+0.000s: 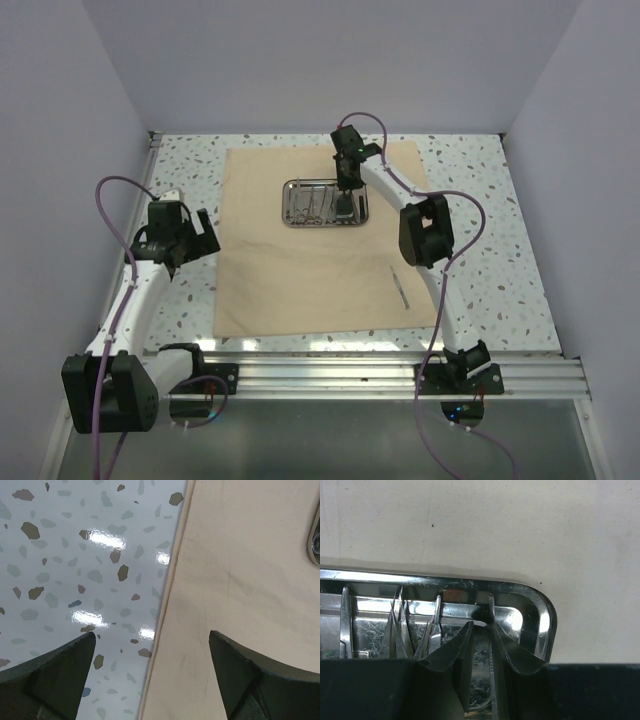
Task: Open and lay out the surgical kit
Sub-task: Pick up the medical item from the container.
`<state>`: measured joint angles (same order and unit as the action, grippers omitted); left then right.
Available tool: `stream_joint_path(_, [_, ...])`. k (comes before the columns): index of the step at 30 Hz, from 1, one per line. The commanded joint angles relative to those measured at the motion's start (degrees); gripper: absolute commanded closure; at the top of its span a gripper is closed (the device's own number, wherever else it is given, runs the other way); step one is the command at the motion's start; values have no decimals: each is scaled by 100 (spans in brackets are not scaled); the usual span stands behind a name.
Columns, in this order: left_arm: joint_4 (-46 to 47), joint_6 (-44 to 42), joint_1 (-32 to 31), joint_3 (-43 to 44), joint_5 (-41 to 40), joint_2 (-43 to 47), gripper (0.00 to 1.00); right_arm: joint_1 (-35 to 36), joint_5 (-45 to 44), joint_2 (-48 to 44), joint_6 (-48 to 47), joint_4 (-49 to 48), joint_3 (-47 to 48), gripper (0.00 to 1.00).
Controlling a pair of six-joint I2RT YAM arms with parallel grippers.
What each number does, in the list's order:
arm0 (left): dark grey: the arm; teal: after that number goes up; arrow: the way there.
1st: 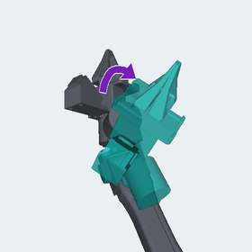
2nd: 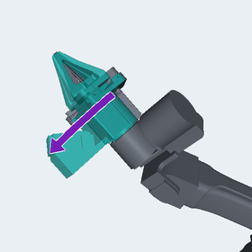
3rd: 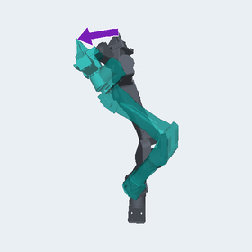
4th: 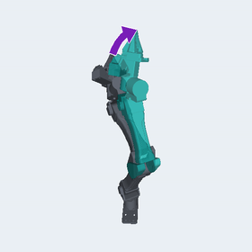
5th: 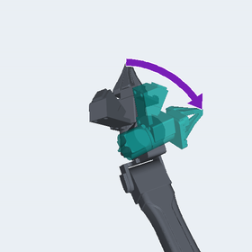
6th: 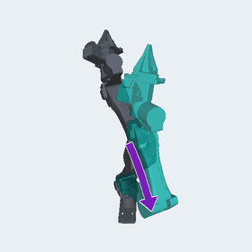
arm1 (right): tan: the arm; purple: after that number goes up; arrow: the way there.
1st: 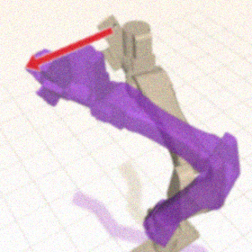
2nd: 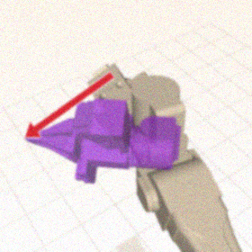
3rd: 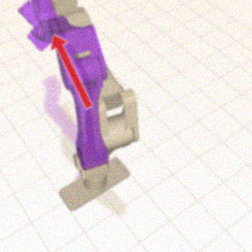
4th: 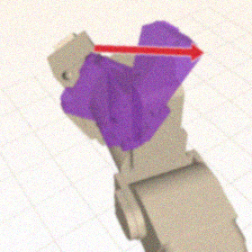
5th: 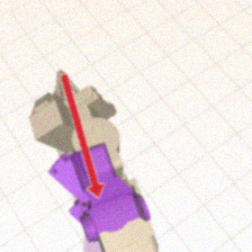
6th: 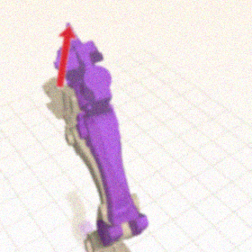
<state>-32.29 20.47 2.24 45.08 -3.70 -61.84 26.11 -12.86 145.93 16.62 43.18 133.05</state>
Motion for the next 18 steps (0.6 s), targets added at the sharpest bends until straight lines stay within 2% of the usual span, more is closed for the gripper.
stream_joint_path(1, [206, 89, 22, -43, -130, 164, 0, -44, -225, 76, 34, -152, 282, 76])
stream_joint_path(14, [250, 45, -13, -61, -43, 67, 0, -62, -524, 261, 289, -178, 458, 76])
stream_joint_path(18, [241, 45, -22, -61, -34, 6, 0, -71, -638, 69, 359, -527, 109, 81])
